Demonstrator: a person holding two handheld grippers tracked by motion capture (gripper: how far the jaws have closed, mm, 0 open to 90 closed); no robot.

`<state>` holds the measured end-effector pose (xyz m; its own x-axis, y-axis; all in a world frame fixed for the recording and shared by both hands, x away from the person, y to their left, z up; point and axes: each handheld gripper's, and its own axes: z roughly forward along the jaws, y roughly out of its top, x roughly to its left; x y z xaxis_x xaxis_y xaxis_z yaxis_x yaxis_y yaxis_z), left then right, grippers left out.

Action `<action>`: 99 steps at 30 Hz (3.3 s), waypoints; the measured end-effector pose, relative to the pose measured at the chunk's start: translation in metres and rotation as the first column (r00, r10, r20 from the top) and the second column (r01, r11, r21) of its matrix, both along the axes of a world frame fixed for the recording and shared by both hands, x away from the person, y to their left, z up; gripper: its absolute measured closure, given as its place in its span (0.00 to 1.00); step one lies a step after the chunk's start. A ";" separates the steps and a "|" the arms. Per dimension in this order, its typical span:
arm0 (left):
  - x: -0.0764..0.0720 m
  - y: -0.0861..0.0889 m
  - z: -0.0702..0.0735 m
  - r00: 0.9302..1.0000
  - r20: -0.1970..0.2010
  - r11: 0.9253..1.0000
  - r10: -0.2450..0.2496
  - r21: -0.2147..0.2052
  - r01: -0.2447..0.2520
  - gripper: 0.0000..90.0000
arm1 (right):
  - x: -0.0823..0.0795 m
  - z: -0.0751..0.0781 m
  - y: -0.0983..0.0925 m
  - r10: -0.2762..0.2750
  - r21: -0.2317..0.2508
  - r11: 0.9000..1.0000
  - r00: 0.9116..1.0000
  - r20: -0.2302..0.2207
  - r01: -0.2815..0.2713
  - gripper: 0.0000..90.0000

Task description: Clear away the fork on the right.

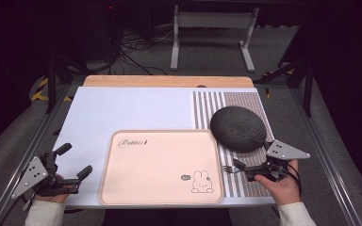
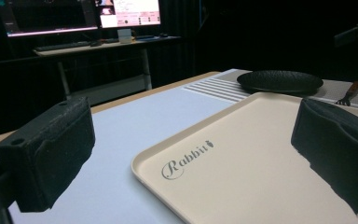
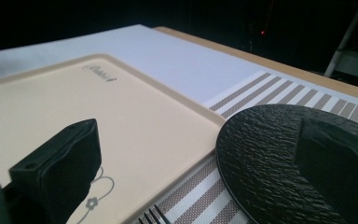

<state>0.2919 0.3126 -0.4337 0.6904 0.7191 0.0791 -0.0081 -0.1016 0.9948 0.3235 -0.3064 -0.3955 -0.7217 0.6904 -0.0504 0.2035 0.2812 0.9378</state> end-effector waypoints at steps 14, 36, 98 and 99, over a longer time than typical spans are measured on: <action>-0.005 0.002 -0.001 1.000 -0.005 1.000 0.011 0.019 -0.010 0.00 | 0.018 0.028 -0.003 0.101 -0.284 0.948 0.981 -0.164 -0.146 0.19; -0.005 0.003 -0.001 1.000 -0.007 1.000 0.017 0.019 -0.017 0.00 | 0.043 0.027 0.000 0.160 -0.601 0.699 0.904 -0.397 -0.388 0.26; -0.004 0.002 -0.002 1.000 -0.022 1.000 0.010 0.022 -0.009 0.00 | 0.065 -0.018 -0.014 0.230 -0.649 0.416 0.764 -0.602 -0.637 0.85; -0.004 0.002 -0.002 1.000 -0.022 1.000 0.010 0.021 -0.010 0.00 | 0.065 -0.017 -0.014 0.232 -0.651 0.411 0.764 -0.602 -0.638 0.86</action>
<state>0.2884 0.3147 -0.4359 0.6851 0.7242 0.0788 0.0150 -0.1222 0.9924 0.3884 -0.3201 -0.4129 -0.9967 0.0721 -0.0381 0.0667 0.9896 0.1273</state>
